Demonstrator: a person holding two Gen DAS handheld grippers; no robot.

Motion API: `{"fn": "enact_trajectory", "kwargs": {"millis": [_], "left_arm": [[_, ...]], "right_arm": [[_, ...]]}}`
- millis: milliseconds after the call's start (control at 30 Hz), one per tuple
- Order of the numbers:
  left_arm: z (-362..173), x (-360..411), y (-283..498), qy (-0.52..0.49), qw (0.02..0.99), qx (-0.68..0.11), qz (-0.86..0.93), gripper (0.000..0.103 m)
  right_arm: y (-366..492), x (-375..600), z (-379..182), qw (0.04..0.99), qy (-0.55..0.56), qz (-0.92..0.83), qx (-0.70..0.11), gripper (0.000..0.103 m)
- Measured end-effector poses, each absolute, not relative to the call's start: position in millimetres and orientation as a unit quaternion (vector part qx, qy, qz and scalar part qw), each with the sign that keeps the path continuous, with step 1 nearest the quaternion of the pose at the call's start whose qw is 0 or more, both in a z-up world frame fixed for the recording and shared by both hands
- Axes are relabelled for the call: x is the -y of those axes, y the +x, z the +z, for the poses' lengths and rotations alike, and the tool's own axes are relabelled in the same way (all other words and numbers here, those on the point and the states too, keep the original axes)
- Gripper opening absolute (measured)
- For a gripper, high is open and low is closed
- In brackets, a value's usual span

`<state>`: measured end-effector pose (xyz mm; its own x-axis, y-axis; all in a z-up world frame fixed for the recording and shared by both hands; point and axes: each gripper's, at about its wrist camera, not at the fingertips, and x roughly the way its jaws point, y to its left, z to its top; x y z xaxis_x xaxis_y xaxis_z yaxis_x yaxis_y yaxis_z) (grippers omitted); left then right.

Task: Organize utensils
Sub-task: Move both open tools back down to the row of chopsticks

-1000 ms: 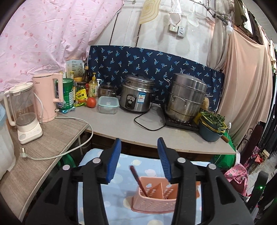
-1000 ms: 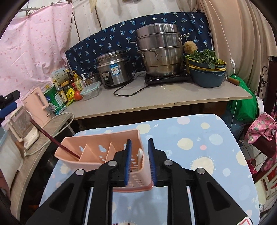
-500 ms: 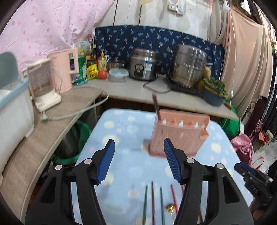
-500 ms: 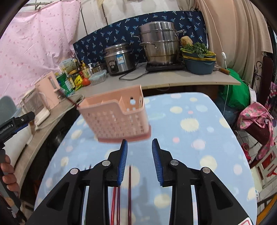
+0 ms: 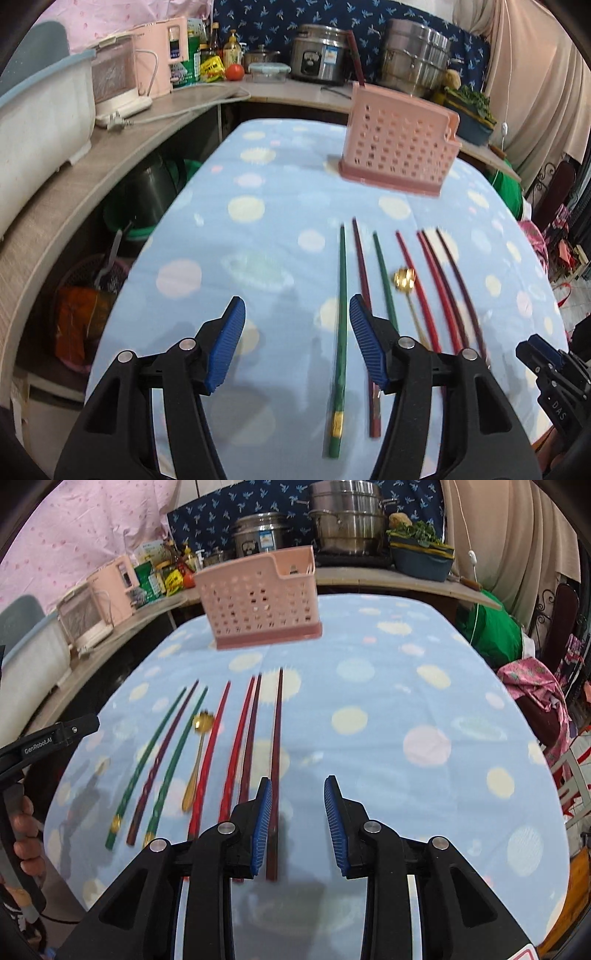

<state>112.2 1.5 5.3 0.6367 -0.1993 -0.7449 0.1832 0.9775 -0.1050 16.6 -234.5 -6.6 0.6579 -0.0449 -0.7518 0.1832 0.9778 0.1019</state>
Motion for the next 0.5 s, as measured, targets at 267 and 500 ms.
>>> {"fn": "enact_trajectory", "kwargs": {"millis": [267,500], "left_arm": [[-23,-4,74,-0.006,0.893,-0.434,-0.115,0.056],[-34,1,59,0.004,0.888,-0.443,-0.124,0.057]], "right_arm": [[3,219,-23,0.904,0.075,-0.065,-0.416,0.030],[1,217,-32,0.900,0.080,-0.067,-0.423,0.030]]}}
